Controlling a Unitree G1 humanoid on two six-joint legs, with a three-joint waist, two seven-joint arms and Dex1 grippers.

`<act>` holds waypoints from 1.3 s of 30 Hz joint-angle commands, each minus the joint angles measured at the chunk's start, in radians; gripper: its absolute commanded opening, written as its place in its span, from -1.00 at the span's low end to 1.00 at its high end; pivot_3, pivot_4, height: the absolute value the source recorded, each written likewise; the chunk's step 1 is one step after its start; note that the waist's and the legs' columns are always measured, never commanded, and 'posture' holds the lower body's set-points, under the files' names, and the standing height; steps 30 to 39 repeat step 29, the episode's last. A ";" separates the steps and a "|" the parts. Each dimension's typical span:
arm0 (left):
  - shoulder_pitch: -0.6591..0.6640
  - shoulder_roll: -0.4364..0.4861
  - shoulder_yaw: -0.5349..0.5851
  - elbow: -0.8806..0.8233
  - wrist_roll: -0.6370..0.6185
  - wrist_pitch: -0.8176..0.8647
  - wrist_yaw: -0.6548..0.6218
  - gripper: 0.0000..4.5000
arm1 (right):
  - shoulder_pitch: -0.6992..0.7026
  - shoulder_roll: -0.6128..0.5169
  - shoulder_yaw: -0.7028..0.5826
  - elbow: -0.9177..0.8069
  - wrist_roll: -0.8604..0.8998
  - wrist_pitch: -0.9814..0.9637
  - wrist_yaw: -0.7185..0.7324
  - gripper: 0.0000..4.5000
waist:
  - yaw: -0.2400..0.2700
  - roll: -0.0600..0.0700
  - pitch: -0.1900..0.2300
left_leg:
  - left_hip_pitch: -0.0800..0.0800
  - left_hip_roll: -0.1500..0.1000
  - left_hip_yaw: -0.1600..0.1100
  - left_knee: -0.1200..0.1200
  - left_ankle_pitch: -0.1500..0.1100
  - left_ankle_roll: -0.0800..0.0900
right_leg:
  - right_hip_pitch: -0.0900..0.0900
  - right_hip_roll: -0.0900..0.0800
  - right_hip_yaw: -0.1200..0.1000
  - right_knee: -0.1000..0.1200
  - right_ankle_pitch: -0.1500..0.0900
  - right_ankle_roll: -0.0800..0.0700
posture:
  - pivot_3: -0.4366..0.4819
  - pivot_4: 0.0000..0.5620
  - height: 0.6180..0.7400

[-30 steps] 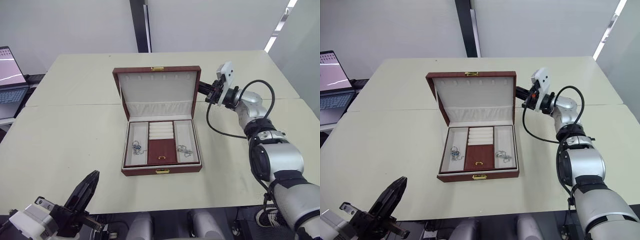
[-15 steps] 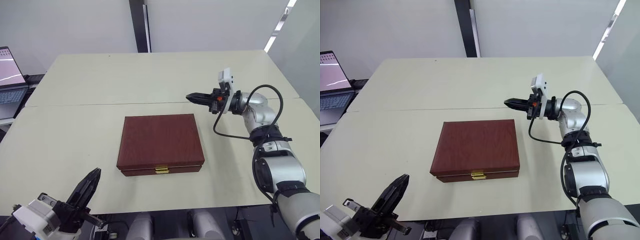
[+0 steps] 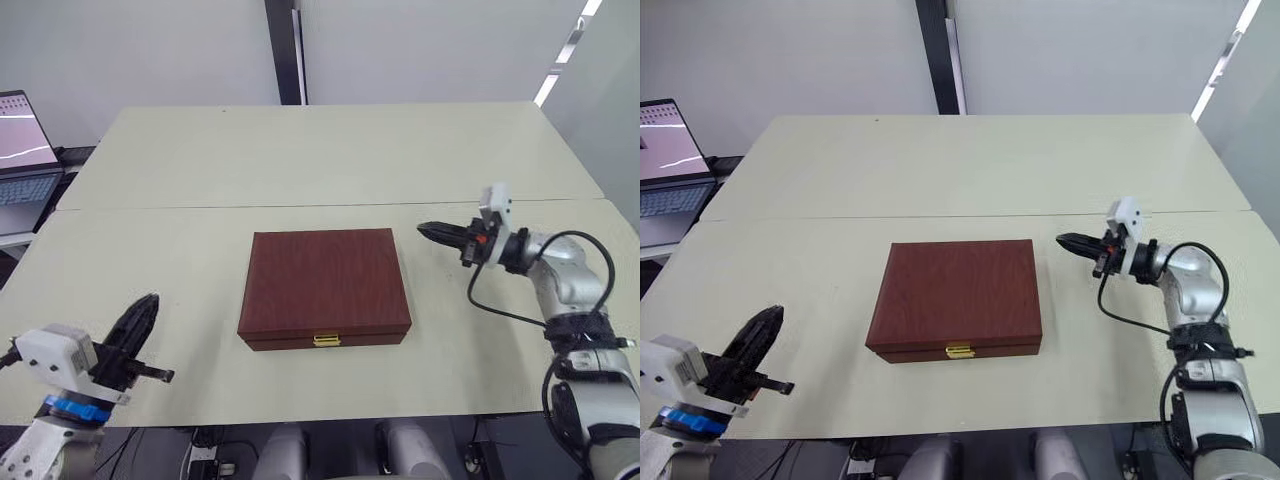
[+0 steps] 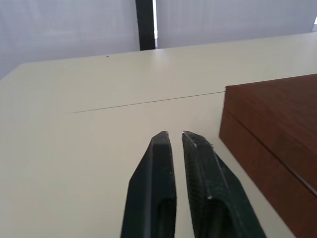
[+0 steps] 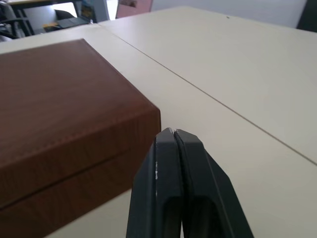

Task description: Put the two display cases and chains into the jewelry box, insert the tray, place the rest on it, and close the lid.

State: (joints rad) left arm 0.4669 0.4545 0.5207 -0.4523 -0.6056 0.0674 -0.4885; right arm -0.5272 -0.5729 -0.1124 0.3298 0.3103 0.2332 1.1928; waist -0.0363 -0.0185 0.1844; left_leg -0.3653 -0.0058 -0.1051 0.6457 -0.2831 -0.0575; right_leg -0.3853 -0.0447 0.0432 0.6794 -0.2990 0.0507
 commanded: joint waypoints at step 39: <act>-0.391 0.295 -0.026 0.529 0.084 0.158 -0.310 1.00 | 0.310 -0.163 -0.210 -0.125 0.105 0.028 -0.131 0.98 | -0.003 0.000 0.000 | 0.001 0.000 0.000 0.000 0.000 0.000 | 0.000 0.000 0.000 0.000 0.000 0.000 | -0.05 -0.47 1.00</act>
